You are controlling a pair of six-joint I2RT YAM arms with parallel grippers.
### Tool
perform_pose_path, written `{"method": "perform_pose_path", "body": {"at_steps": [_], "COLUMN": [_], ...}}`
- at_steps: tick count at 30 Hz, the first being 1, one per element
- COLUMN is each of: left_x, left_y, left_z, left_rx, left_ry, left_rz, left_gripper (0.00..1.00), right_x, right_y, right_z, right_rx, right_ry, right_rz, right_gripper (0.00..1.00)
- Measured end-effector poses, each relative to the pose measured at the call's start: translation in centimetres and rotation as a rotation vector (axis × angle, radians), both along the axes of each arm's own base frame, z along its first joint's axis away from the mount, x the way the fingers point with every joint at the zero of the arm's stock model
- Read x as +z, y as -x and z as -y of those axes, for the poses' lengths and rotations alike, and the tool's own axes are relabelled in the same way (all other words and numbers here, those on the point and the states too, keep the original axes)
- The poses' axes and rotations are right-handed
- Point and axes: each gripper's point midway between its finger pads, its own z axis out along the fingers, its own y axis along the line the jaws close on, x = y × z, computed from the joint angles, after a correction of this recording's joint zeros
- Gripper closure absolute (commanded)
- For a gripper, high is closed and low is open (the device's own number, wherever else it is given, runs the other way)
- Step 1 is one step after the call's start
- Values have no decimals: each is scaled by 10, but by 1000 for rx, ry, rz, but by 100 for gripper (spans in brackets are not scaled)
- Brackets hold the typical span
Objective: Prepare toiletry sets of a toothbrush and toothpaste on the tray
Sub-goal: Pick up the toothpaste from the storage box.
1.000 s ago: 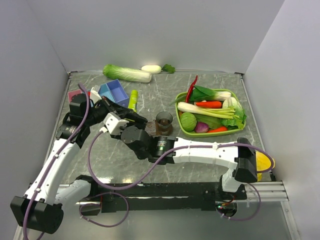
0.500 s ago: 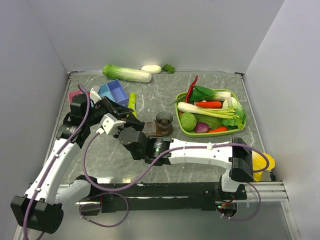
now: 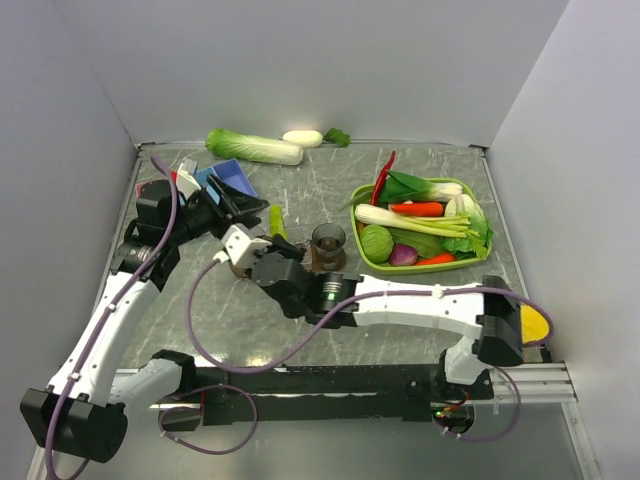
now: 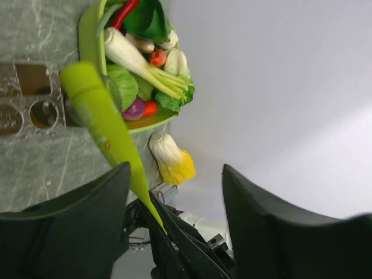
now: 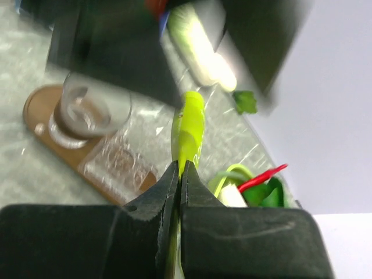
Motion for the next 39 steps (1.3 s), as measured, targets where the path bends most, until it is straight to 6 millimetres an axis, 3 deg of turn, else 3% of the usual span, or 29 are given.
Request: {"method": "perform_pose_path", "body": {"at_steps": [4, 12, 21, 24, 32, 36, 39], "left_x": [13, 14, 27, 23, -6, -26, -36], "left_y": [-8, -32, -31, -18, 43, 54, 54], "left_z": [0, -10, -27, -10, 67, 84, 88], "left_rx": [5, 30, 37, -71, -488, -549, -561], "left_ry": [-11, -91, -311, -373, -476, -547, -597], "left_rz": [50, 94, 372, 480, 780, 879, 935], "left_gripper": [19, 4, 6, 6, 7, 6, 5], "right_x": [1, 23, 22, 16, -6, -7, 3], "right_y": [9, 17, 0, 4, 19, 18, 22], "right_z": [19, 59, 125, 132, 136, 137, 132], "right_rx": [29, 79, 104, 133, 178, 161, 180], "right_ry": [-41, -219, -382, -399, -438, -492, -513], "right_rz": [-66, -220, -464, -539, -759, -842, -881], "right_gripper": [100, 100, 100, 100, 100, 100, 100]}}
